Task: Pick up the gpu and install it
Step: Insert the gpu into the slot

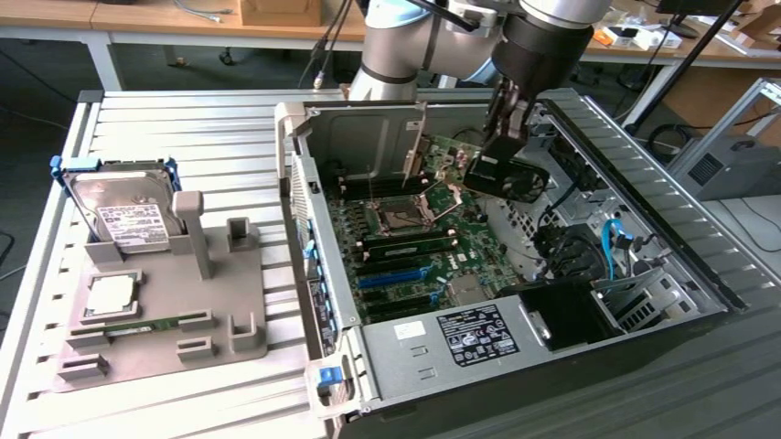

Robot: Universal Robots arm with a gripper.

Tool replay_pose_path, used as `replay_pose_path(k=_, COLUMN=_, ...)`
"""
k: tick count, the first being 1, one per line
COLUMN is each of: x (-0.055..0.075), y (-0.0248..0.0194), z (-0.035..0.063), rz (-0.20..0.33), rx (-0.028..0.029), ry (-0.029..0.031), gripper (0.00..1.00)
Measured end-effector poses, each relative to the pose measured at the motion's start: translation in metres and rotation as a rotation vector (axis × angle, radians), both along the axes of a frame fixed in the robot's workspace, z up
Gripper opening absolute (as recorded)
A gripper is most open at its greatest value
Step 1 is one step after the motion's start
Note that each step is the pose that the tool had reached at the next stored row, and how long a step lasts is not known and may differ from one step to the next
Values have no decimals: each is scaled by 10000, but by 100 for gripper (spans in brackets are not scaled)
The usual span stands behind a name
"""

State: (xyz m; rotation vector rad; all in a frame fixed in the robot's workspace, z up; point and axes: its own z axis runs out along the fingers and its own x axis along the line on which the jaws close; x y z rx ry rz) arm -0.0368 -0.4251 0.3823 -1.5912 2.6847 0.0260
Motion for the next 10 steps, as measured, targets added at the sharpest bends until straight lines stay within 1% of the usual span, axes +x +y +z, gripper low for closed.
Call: replay_pose_path(k=10, x=1, y=0, z=0, rz=554, rx=0, ry=0, gripper=27)
